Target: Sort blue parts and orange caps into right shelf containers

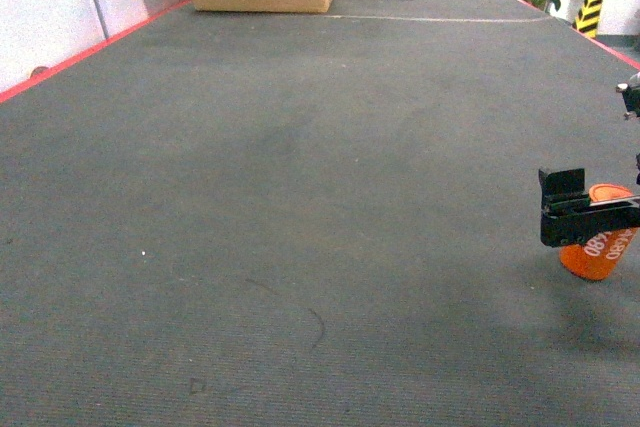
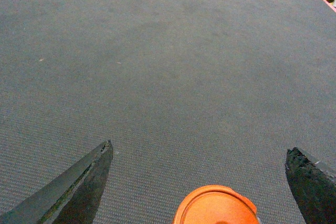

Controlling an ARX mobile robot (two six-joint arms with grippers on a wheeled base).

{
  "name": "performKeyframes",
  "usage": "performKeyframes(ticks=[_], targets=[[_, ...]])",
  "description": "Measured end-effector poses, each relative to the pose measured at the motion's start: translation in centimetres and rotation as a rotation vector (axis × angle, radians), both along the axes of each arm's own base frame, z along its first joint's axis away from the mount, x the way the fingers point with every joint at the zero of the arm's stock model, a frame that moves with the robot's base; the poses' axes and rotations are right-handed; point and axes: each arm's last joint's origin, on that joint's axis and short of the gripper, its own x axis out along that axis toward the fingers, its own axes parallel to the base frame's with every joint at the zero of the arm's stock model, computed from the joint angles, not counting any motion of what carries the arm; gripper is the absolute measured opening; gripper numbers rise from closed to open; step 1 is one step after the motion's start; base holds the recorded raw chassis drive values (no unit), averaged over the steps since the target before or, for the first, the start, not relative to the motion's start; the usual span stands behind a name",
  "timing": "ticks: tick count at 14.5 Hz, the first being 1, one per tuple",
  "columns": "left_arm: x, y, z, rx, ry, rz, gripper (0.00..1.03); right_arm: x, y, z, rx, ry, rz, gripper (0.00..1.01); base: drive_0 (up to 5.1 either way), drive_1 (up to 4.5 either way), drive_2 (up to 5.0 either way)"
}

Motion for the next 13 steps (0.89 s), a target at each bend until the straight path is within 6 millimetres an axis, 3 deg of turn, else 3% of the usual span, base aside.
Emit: performKeyframes(ticks=[3,13], targets=[[0.0,0.0,0.0,0.000,0.000,0.000,0.47,0.0,-0.1,-2.0,-0.027,0.035,-0.003,0.98,0.0,0.00,0.0],[0.0,0.0,0.0,0.000,0.000,0.000,0.47,-0.6,-0.3,-3.4,-0.037,0.071,-0.008,0.98,0.0,0.00,0.0]])
